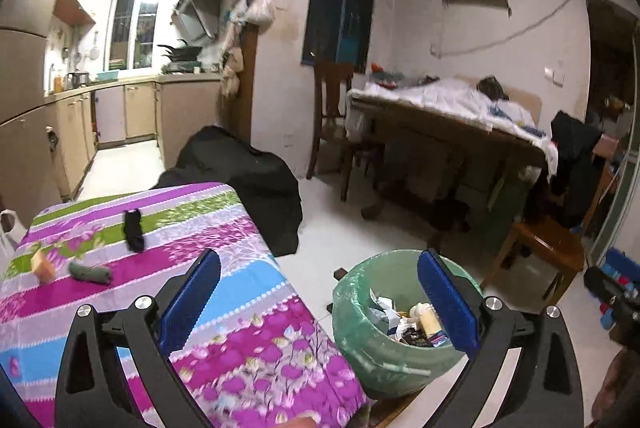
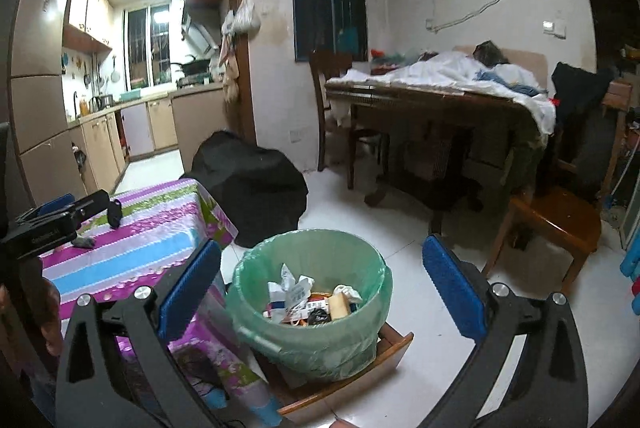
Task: Collect trash
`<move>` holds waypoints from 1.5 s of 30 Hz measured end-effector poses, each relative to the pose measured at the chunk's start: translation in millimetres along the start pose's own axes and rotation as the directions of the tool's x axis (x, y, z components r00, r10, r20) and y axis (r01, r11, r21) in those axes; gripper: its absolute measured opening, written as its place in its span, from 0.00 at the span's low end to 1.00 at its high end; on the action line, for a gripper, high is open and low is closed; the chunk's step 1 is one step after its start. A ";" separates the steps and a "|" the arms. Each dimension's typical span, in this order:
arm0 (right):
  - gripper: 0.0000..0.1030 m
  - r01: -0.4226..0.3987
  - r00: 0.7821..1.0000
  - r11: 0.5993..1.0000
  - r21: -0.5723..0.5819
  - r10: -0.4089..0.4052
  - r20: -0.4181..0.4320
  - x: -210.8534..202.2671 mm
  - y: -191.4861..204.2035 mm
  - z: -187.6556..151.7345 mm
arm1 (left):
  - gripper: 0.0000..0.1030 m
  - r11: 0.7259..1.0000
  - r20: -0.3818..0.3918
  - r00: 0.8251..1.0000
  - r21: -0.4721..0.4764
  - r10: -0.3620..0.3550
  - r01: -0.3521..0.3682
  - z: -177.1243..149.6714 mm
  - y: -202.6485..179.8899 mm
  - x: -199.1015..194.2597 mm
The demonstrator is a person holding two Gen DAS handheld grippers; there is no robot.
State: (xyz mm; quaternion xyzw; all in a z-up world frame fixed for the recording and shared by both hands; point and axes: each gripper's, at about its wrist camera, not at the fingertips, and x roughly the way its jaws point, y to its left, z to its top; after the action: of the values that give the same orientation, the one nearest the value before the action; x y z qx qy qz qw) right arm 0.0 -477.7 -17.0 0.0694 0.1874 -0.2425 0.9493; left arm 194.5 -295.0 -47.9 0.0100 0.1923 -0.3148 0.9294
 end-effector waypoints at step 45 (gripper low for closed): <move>0.95 0.115 0.986 0.991 -0.063 -0.106 0.132 -190.1 51.7 -97.1 | 0.95 0.989 0.043 0.995 0.122 -0.092 0.086 -97.5 -64.5 -242.6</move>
State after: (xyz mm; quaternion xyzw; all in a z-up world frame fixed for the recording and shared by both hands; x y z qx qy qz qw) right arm -160.6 -328.3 -30.2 0.0095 0.1378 -0.2920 0.9464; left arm -54.3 -192.1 -43.4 0.0495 0.1506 -0.3669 0.9167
